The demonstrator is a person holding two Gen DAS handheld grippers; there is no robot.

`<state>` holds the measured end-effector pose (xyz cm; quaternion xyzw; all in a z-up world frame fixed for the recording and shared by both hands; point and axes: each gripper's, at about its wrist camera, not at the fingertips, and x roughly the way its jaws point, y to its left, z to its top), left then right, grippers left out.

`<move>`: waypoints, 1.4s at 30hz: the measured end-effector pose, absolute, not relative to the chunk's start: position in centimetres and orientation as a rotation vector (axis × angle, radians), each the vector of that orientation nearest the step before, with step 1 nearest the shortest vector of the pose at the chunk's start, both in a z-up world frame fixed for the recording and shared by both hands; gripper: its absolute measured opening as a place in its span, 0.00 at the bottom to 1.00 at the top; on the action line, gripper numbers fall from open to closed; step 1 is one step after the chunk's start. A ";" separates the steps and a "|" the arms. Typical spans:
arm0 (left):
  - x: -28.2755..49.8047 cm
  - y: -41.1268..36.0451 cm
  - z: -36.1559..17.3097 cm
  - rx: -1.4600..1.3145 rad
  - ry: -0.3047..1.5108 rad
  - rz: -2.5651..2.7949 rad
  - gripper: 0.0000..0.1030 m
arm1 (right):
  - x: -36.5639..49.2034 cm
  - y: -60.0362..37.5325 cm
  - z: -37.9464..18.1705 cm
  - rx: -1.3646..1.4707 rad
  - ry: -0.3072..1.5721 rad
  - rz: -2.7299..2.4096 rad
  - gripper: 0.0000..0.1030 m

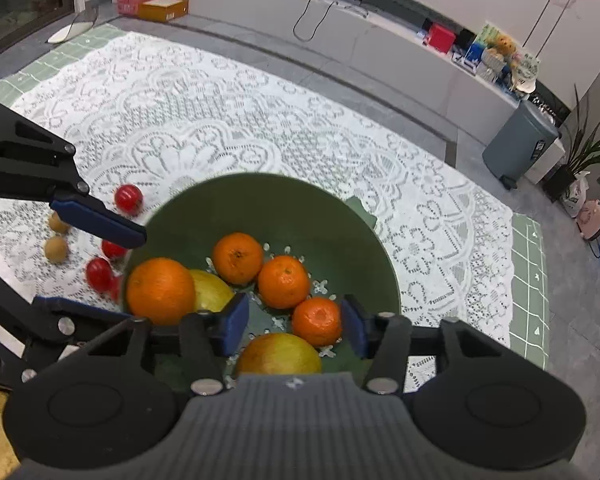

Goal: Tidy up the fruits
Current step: 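Lift both tools out of the colander toward the tomatoes and kiwis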

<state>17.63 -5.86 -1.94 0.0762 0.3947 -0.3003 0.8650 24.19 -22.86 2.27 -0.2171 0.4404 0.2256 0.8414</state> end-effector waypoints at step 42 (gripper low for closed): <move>11.7 5.0 -5.4 -0.064 0.722 -0.287 0.61 | 11.6 -13.0 -3.2 -0.089 0.672 0.328 0.62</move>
